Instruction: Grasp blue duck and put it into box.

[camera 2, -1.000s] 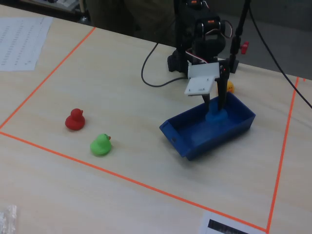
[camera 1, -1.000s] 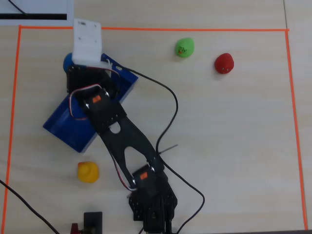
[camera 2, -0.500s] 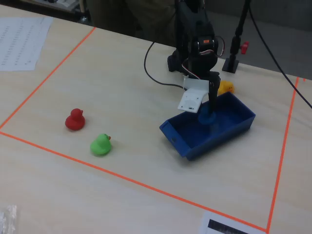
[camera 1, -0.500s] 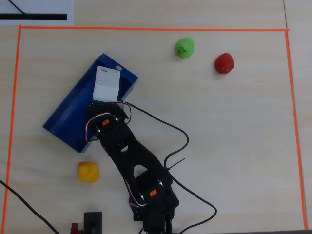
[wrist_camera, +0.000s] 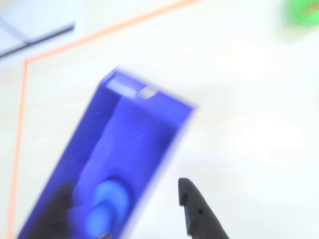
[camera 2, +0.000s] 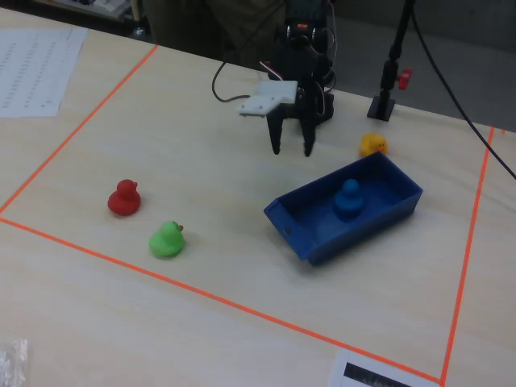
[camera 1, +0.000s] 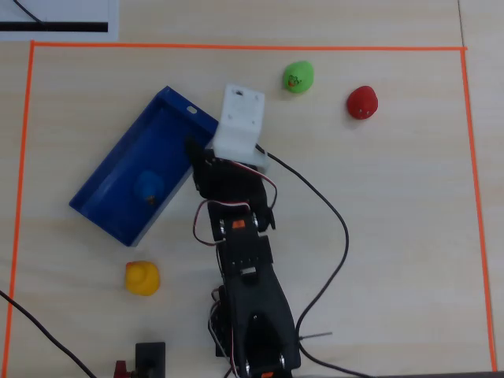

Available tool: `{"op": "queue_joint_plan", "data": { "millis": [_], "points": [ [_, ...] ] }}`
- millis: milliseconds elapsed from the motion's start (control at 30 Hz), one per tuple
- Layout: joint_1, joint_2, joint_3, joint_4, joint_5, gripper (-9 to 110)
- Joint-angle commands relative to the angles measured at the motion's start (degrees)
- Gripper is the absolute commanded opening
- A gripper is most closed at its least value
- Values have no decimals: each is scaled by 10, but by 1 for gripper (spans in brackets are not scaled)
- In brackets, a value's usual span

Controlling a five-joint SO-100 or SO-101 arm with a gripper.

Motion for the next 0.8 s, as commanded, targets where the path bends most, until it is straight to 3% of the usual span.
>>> {"op": "queue_joint_plan", "data": {
  "millis": [0, 267, 400, 633, 767],
  "points": [
    [43, 194, 177, -62, -40, 0],
    [97, 423, 410, -31, -55, 0],
    [98, 454, 410, 94, -51, 0],
    [83, 465, 410, 328, -144, 0],
    [95, 465, 411, 331, -130, 1]
  ]
}}
